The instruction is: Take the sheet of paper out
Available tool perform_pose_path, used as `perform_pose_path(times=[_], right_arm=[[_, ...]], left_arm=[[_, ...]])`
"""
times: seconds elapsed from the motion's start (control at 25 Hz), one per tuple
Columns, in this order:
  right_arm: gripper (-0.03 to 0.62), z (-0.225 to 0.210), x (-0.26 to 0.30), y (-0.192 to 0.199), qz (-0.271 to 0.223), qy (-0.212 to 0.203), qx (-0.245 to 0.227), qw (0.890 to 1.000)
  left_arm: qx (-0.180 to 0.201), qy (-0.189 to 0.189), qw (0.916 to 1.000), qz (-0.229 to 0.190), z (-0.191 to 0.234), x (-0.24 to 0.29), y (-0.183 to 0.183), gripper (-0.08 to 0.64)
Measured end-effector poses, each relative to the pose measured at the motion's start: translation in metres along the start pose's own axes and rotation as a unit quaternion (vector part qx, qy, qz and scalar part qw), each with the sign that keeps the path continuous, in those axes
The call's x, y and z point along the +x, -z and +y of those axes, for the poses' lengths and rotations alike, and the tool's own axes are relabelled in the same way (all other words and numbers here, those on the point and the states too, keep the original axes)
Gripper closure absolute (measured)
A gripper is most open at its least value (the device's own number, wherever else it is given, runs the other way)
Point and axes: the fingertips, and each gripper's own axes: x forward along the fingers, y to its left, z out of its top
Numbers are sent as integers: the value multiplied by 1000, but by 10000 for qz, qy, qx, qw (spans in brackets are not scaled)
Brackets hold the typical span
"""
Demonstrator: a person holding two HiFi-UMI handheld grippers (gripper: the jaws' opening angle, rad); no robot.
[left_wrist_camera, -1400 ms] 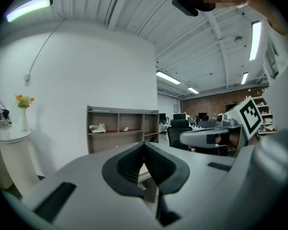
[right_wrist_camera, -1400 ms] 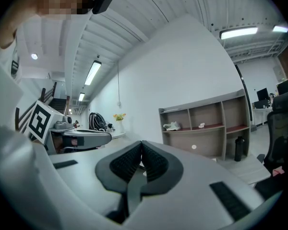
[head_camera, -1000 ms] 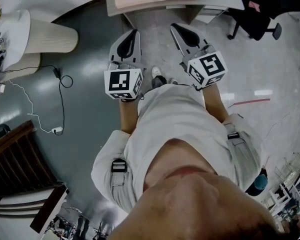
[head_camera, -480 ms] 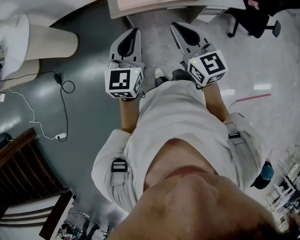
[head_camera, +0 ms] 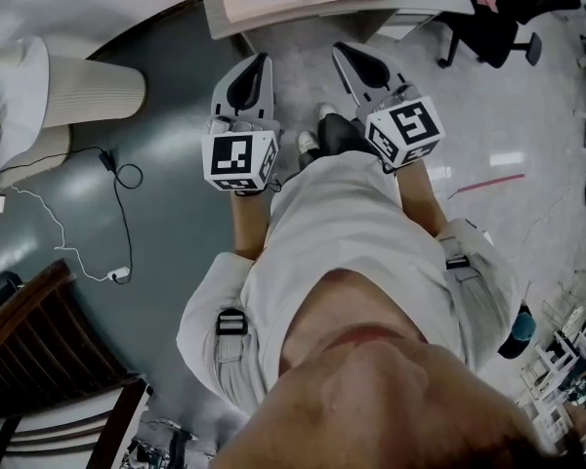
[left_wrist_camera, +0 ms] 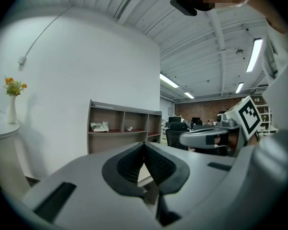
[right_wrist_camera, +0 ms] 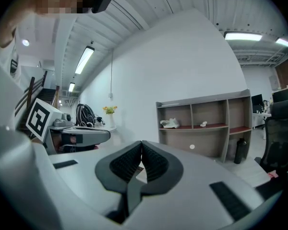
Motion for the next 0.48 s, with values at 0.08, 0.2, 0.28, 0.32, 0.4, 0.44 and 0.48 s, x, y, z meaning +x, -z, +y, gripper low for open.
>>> perform_pose_path(times=[0.08, 0.2, 0.28, 0.32, 0.4, 0.44, 0.48], right_arm=[[572, -1, 5, 0, 13, -17, -17, 10000], [572, -4, 13, 0, 28, -63, -50, 10000], [572, -7, 17, -1, 28, -99, -51, 9999], [572, -9, 20, -2, 21, -119, -48, 9999], [572, -14, 27, -4, 3, -155, -37, 9999], [572, -17, 31, -5, -4, -173, -27, 9998], [572, -20, 35, -5, -9, -193, -16, 9998]], left_arm=[[-9, -22, 10000, -3, 4, 2, 1, 549], [-16, -96, 10000, -5, 11, 7, 1, 549], [-14, -134, 9999, -3, 14, 11, -1, 549], [-8, -152, 9999, 0, 15, 14, -1, 549], [5, -189, 9998, 9, 19, 20, -3, 549], [8, -204, 9998, 15, 21, 23, -3, 549], [11, -219, 9998, 25, 24, 27, -3, 548]])
